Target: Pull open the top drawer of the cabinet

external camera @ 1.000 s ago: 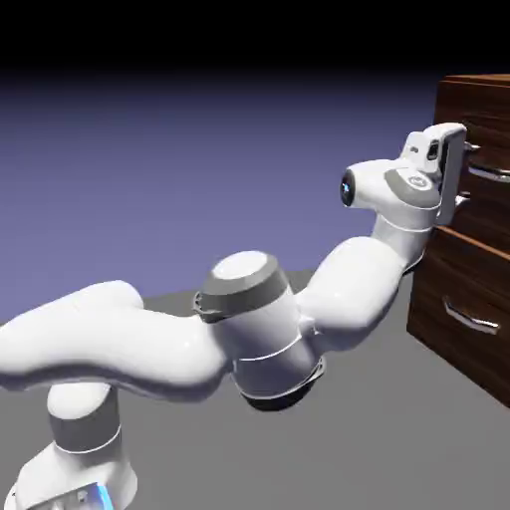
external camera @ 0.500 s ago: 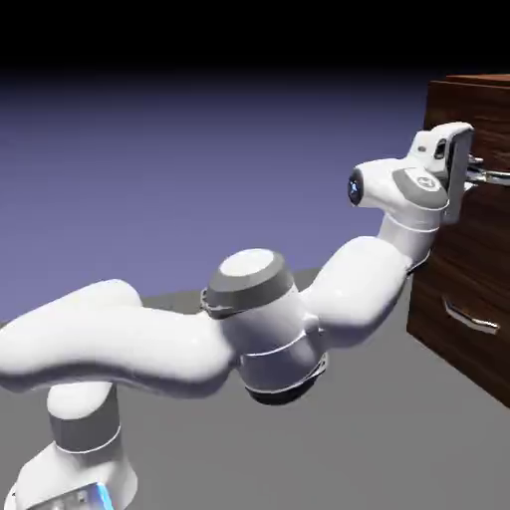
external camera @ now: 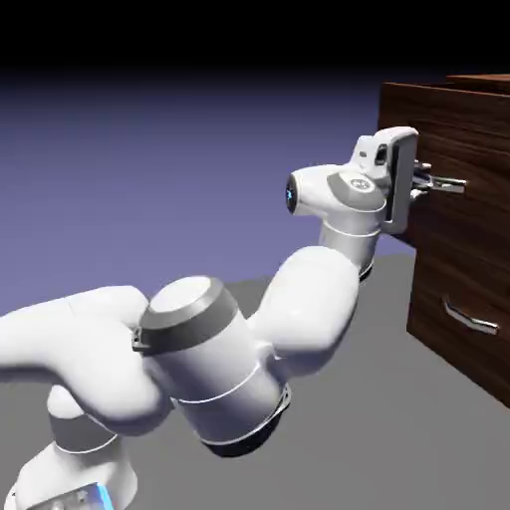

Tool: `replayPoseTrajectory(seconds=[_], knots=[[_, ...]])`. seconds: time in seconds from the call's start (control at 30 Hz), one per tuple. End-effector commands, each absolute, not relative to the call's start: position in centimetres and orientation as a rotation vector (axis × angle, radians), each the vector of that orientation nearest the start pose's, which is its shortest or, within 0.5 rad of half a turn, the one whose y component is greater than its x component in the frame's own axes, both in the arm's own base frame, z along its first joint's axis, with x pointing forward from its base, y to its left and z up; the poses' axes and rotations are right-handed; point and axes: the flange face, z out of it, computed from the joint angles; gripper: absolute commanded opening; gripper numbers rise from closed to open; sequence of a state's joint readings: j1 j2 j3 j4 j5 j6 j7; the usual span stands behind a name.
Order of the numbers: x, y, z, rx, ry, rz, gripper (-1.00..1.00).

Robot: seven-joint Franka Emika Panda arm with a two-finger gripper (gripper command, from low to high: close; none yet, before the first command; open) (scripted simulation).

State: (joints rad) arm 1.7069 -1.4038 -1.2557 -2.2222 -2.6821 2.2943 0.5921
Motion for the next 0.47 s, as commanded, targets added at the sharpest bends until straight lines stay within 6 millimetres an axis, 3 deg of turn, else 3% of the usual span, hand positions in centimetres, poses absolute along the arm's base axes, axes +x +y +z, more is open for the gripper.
replayPoseTrajectory(seconds=[0.0,0.3,0.33,0.37,0.43], knots=[[52.5,2.0,50.8,1.76,0.73,1.761,-1.0],[42.4,2.0,50.8,1.76,0.73,1.761,-1.0],[42.4,2.0,50.8,1.76,0.73,1.761,1.0],[42.4,2.0,50.8,1.76,0.73,1.761,1.0],[39.8,2.0,50.9,1.761,0.729,1.763,1.0]])
